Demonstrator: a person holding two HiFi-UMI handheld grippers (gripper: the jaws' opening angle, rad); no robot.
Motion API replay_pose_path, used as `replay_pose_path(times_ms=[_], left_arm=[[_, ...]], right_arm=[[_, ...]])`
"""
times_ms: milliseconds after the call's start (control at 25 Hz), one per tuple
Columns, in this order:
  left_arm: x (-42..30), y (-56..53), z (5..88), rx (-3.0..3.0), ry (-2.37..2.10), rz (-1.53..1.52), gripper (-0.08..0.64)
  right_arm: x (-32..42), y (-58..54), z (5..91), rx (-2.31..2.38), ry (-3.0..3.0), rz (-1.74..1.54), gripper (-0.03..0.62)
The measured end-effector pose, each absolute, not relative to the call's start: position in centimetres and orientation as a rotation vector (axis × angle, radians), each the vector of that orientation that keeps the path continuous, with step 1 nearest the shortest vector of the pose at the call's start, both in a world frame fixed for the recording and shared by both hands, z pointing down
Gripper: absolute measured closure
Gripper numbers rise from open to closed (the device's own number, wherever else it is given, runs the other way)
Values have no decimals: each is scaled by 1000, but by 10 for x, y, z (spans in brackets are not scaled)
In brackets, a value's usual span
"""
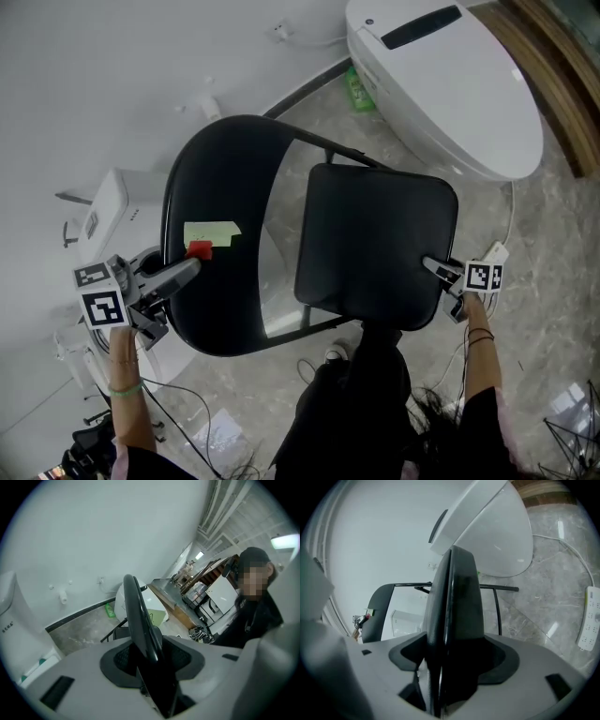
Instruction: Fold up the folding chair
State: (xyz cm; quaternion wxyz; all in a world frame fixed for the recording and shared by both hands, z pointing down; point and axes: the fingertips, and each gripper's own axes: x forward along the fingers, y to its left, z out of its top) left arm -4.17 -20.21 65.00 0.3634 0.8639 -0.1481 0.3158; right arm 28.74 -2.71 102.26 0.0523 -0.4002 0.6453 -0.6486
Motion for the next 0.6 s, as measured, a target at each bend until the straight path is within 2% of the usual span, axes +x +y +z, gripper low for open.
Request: replay_pose_path(times_ms=[120,600], left_arm=[[-35,-197,625,2231,-357,849,422],[-17,-172,549,2228,-422,895,440]], right_arm=[[272,-12,989,-1255,1921,-1964,263],[251,-5,838,-1291,1793,-1869,361]])
